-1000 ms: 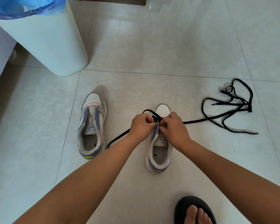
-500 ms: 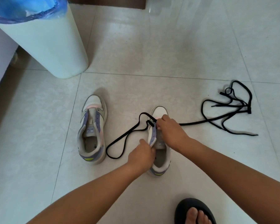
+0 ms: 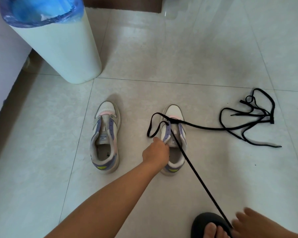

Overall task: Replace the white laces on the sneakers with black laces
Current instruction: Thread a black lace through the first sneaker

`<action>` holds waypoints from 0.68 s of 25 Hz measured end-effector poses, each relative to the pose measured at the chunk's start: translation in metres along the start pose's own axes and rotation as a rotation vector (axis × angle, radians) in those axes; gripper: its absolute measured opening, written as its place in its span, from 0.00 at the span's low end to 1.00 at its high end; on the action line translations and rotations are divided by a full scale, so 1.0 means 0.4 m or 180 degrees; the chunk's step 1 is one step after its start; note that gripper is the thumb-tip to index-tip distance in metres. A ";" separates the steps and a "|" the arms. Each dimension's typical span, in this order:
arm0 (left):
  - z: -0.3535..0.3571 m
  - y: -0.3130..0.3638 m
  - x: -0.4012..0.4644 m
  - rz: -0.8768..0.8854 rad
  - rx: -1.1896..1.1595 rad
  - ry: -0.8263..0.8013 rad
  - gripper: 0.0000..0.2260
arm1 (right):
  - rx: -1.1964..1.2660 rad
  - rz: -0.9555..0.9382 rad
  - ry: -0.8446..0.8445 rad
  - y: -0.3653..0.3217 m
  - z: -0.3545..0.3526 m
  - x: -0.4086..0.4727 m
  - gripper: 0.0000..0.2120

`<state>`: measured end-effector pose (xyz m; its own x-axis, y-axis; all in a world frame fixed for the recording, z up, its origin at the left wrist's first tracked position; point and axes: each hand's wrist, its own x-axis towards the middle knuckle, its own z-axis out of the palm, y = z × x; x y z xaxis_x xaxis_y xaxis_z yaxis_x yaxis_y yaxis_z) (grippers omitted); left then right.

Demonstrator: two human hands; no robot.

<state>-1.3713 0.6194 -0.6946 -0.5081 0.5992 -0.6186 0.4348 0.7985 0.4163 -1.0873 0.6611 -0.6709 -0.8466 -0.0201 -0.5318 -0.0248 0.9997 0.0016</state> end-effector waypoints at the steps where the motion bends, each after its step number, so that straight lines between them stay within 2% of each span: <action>1: -0.001 0.000 0.003 -0.0004 -0.0007 0.0013 0.12 | -0.0062 0.0080 0.0003 0.016 0.030 -0.001 0.05; 4: 0.001 -0.001 0.008 0.0060 0.0126 0.0002 0.13 | 0.0003 0.0414 0.0132 0.089 0.039 0.047 0.03; 6: 0.003 -0.002 0.010 0.0113 0.0221 -0.0021 0.13 | 0.0380 0.0739 0.0730 0.137 -0.043 0.128 0.09; 8: 0.003 -0.002 0.010 0.0153 0.0355 -0.0027 0.13 | 0.0786 0.1201 0.1571 0.167 -0.175 0.245 0.04; 9: 0.003 -0.001 0.010 0.0171 0.0407 -0.0017 0.13 | 0.0992 0.1441 0.1800 0.174 -0.245 0.311 0.06; 10: 0.004 -0.001 0.010 0.0167 0.0419 0.0002 0.13 | 0.1143 0.1704 0.1776 0.177 -0.302 0.376 0.08; 13: 0.009 -0.005 0.008 0.0121 0.0344 0.0050 0.14 | 0.1457 0.2213 0.0530 0.176 -0.340 0.506 0.14; 17: 0.012 -0.009 0.009 0.0108 0.0323 0.0043 0.14 | 0.1897 0.2276 0.0147 0.198 -0.330 0.528 0.15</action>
<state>-1.3712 0.6185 -0.7017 -0.5016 0.6271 -0.5959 0.5247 0.7682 0.3668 -1.3381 0.7341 -0.6711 -0.5759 0.6155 -0.5380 0.7769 0.6169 -0.1260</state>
